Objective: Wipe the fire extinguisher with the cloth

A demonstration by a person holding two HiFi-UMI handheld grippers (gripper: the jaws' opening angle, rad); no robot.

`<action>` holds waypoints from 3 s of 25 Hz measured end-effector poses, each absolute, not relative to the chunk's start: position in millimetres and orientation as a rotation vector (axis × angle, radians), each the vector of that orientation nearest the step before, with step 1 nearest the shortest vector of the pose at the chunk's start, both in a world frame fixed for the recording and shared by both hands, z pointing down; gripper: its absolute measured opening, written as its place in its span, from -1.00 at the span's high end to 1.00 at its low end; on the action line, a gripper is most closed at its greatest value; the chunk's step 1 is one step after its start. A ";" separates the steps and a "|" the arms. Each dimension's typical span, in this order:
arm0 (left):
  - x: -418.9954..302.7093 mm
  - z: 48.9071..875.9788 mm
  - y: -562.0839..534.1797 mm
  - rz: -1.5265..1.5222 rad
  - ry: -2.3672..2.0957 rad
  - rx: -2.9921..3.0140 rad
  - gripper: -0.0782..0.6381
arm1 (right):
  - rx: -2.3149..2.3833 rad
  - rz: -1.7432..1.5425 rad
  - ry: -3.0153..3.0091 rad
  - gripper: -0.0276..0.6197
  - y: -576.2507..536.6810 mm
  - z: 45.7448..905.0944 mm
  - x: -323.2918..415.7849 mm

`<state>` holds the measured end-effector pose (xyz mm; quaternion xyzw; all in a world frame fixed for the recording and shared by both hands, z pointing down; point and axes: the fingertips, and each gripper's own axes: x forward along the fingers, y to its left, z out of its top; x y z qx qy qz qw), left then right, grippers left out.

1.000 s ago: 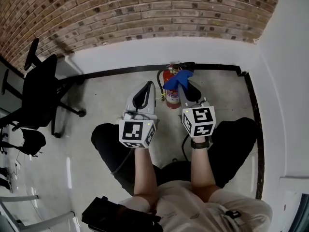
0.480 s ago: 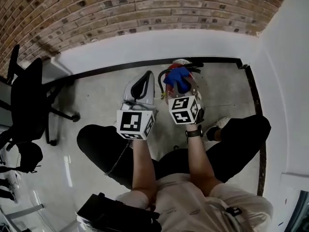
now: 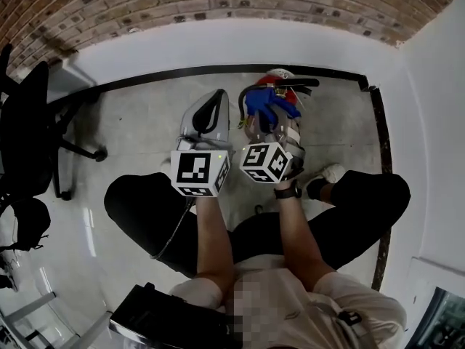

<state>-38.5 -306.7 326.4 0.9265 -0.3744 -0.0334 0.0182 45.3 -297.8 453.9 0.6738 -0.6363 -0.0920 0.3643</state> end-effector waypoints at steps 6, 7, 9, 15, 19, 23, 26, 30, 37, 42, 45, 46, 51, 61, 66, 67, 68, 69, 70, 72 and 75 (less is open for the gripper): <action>-46.8 348.3 -311.4 -0.029 -1.203 2.854 0.78 | 1.582 -0.272 -1.640 0.72 -304.9 483.2 8.7; -49.7 349.9 -312.0 -0.022 -1.213 2.851 0.78 | 1.543 -0.214 -1.652 0.72 -305.6 503.5 2.9; -56.5 352.0 -313.9 -0.019 -1.236 2.838 0.78 | 1.486 -0.067 -1.644 0.71 -303.5 560.8 3.9; -86.2 368.0 -318.1 -0.037 -1.308 2.756 0.78 | 1.481 0.119 -1.524 0.72 -294.9 711.0 18.4; -100.1 386.6 -318.7 -0.029 -1.317 2.677 0.78 | 1.452 0.204 -1.493 0.72 -303.4 780.0 17.0; -103.2 397.3 -319.3 0.017 -1.313 2.671 0.78 | 1.304 0.385 -1.446 0.72 -289.0 852.7 21.0; -96.3 386.2 -320.1 0.002 -1.290 2.731 0.78 | 1.191 0.216 -1.444 0.75 -283.3 870.9 23.6; -81.8 375.5 -322.0 -0.008 -1.250 2.820 0.78 | 1.278 0.411 -1.618 0.72 -283.0 832.2 15.9; -50.8 343.2 -331.3 -0.036 -1.174 2.925 0.78 | 1.502 0.325 -1.947 0.72 -268.2 632.9 -2.5; -41.1 317.3 -327.1 -0.093 -1.144 2.965 0.78 | 1.861 0.001 -2.028 0.73 -257.0 467.7 17.2; -38.2 309.0 -326.3 -0.130 -1.130 2.975 0.78 | 2.034 -0.059 -1.958 0.73 -263.3 418.5 48.8; -37.4 306.7 -325.7 -0.138 -1.125 2.979 0.78 | 2.067 -0.035 -1.910 0.73 -268.3 413.2 61.3; -36.1 301.7 -323.7 -0.171 -1.111 2.998 0.78 | 1.947 -0.030 -1.814 0.73 -286.0 433.4 70.1; -45.8 318.8 -331.6 -0.146 -1.121 2.952 0.78 | 1.480 0.151 -1.684 0.74 -288.2 644.3 21.6; -48.4 330.7 -335.0 -0.114 -1.131 2.929 0.78 | 1.330 0.164 -1.600 0.73 -290.6 744.4 17.0; -48.8 332.4 -335.7 -0.108 -1.131 2.928 0.78 | 1.317 0.145 -1.576 0.73 -291.3 759.4 15.2; -49.3 333.9 -336.1 -0.103 -1.131 2.925 0.78 | 1.306 0.112 -1.549 0.73 -292.0 771.7 13.1; -49.4 335.0 -335.8 -0.099 -1.130 2.921 0.78 | 1.289 0.088 -1.524 0.73 -292.1 783.1 12.0; -49.0 335.9 -335.0 -0.099 -1.128 2.918 0.78 | 1.267 0.104 -1.511 0.73 -291.4 794.4 13.0; -48.2 337.3 -333.1 -0.093 -1.124 2.918 0.78 | 1.221 0.227 -1.516 0.73 -288.0 816.8 17.7; -49.0 340.2 -331.4 -0.066 -1.121 2.926 0.78 | 1.061 0.307 -1.513 0.73 -275.7 854.6 20.4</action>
